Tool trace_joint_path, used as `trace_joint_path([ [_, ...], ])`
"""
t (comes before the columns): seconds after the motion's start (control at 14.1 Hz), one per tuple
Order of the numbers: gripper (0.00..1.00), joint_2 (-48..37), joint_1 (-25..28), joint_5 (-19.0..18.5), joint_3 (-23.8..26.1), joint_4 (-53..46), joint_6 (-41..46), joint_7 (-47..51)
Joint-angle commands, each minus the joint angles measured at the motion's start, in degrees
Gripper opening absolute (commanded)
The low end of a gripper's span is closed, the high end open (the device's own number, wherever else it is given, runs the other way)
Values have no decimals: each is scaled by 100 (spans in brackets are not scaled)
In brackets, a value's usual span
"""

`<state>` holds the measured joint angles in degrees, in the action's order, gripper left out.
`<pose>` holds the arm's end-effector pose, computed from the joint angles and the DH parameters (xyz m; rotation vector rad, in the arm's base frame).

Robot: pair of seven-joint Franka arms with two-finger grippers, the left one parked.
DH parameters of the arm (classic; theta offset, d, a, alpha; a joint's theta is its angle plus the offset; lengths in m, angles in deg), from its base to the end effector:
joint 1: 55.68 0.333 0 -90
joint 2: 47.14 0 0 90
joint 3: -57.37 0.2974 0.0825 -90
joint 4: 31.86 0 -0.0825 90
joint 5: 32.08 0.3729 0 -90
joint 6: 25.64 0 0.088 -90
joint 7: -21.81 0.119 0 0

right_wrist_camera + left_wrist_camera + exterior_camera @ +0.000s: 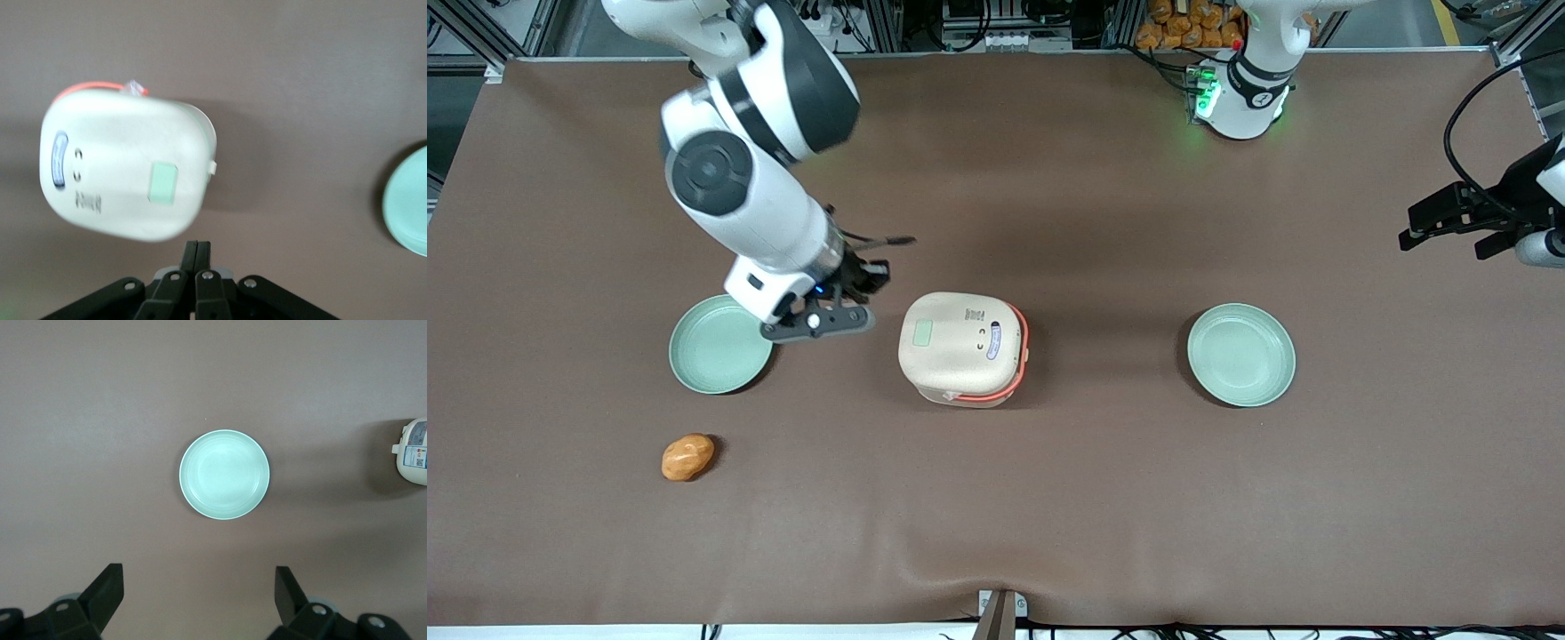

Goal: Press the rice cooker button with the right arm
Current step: 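Move the right gripper over the white rice cooker's lid button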

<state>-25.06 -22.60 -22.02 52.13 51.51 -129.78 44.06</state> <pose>0.5678 0.3275 0.4385 -3.0243 -0.0894 0.1157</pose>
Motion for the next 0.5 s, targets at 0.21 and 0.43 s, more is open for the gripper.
trace_joint_path([
  [0.21, 0, 612, 172, 372, -74, -111, -747, 271],
  [0.43, 0, 815, 251, 400, -74, -102, -995, 271],
])
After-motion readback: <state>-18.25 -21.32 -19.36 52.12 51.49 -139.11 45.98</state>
